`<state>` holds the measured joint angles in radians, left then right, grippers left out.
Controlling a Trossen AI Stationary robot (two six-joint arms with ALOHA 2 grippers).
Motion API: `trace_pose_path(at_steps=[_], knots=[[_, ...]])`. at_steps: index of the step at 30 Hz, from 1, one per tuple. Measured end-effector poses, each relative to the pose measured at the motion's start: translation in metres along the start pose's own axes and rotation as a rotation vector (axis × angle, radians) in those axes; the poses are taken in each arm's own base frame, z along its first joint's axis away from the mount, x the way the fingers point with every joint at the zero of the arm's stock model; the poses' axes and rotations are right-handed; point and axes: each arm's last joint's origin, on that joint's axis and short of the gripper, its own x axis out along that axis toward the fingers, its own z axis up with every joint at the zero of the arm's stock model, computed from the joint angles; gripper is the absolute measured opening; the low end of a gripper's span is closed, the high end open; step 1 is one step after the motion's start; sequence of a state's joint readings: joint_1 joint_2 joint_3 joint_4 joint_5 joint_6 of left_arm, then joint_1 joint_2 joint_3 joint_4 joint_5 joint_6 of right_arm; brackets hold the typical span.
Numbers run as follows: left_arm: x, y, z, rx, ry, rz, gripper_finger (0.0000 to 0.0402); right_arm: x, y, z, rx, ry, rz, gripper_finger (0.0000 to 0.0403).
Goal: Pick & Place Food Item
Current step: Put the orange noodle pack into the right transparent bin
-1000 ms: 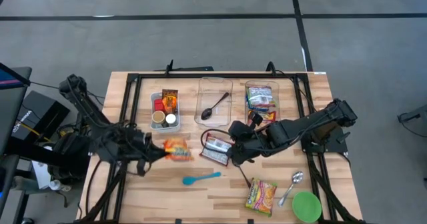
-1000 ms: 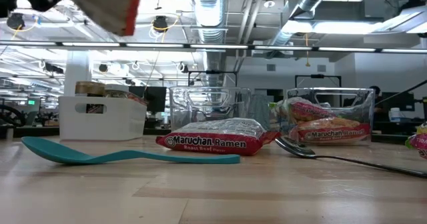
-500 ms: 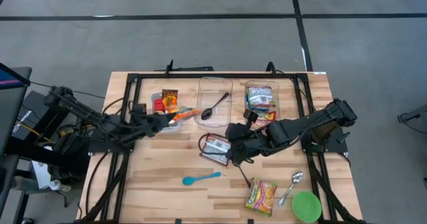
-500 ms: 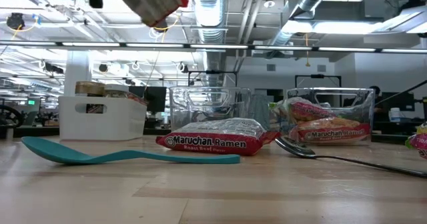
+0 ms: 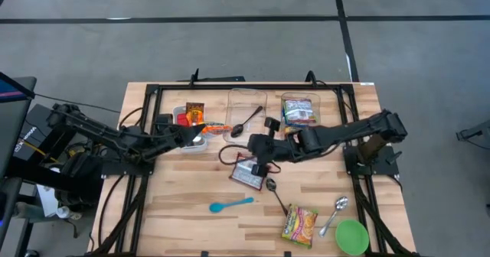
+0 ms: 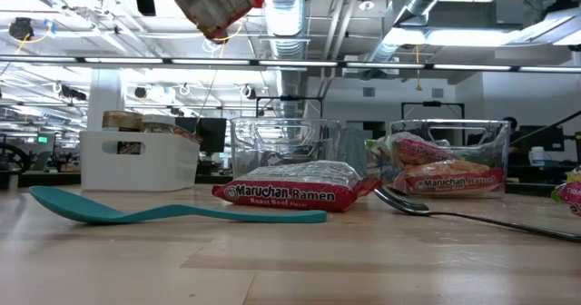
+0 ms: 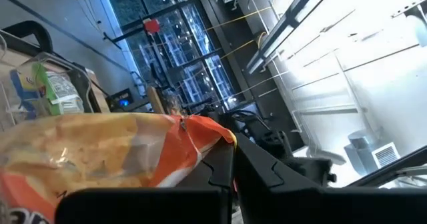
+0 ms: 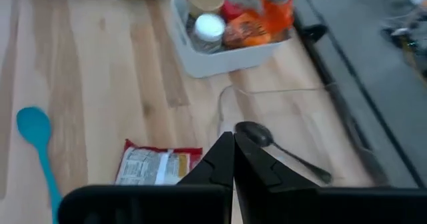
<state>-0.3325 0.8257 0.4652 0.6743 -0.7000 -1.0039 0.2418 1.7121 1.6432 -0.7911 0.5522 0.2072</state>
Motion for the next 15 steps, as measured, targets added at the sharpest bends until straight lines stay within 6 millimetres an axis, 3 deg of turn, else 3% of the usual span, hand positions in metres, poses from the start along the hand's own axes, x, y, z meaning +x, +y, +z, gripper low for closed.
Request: trace_pose_path(at_steps=[7,15], knots=[[0.001,0.001,-0.001,0.003,0.002,0.003,0.0000,0.018,-0.011,-0.013,0.021,-0.010,0.027,0.0000],[0.016,0.020,-0.019,-0.059,0.067,0.068,0.0000,0.008,-0.022,-0.050,0.117,-0.002,0.027,0.0000]])
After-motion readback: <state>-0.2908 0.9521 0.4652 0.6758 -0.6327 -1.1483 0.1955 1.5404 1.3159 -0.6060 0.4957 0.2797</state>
